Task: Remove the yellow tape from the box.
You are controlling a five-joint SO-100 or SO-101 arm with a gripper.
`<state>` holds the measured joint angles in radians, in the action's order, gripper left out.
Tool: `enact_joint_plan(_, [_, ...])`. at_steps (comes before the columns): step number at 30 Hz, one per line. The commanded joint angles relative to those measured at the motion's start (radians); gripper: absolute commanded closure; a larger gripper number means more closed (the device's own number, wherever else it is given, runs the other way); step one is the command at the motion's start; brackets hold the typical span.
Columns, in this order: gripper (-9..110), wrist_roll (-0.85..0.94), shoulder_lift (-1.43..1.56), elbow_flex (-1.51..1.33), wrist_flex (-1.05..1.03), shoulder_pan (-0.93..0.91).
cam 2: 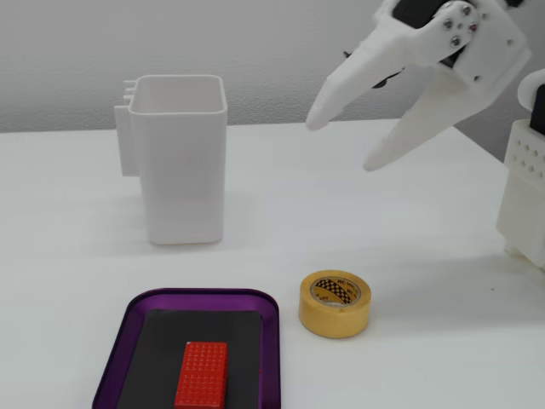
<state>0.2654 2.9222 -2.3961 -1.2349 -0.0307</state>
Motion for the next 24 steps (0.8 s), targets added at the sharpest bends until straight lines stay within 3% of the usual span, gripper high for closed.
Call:
enact_joint_plan(1, [80,-0.003,0.278,-0.184,-0.011,-0.003])
enact_joint_plan(6, [80,-0.009,0.557,-0.479,-0.009,-0.084])
enact_joint_plan(9, [80,-0.018,0.494,-0.575,0.003,-0.092])
enact_joint_plan(14, [80,-0.233,0.472,-0.623,0.037,-0.098])
enact_joint_plan(18, [81,-0.275,0.472,-0.649,0.035,-0.100])
enact_joint_plan(24, [102,-0.272,0.472,-0.653,0.035,-0.100])
